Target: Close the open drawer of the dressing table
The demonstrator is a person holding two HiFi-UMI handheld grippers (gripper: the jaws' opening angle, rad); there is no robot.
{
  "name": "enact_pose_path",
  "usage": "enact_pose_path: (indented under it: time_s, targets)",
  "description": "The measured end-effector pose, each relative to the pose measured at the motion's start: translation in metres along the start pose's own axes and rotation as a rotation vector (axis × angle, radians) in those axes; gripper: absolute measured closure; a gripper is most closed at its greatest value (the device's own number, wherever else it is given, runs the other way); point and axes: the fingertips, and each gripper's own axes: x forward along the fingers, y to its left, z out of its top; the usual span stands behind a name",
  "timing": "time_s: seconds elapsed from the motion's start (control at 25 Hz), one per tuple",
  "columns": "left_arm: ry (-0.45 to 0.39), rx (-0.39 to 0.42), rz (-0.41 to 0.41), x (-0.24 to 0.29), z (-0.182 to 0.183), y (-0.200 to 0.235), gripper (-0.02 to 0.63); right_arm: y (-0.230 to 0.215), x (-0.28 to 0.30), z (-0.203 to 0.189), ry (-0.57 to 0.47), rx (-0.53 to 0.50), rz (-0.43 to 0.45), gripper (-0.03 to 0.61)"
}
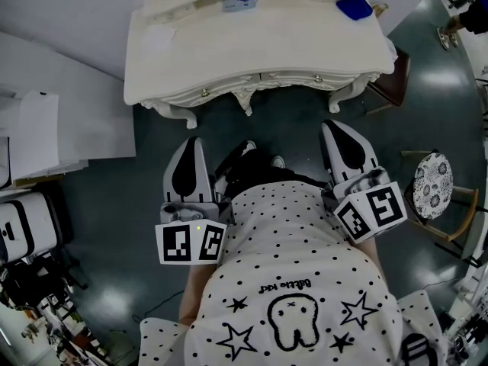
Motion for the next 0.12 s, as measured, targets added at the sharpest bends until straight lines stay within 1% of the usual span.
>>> enact_pose_path:
  time_s: [0.12]
  targets:
    - [0.001,-0.001,0.0,-0.0001,0.0,-0.0001,0.601,-0.0003,-0.0002,-0.0001,0.001,-0.001,0.0,0.571]
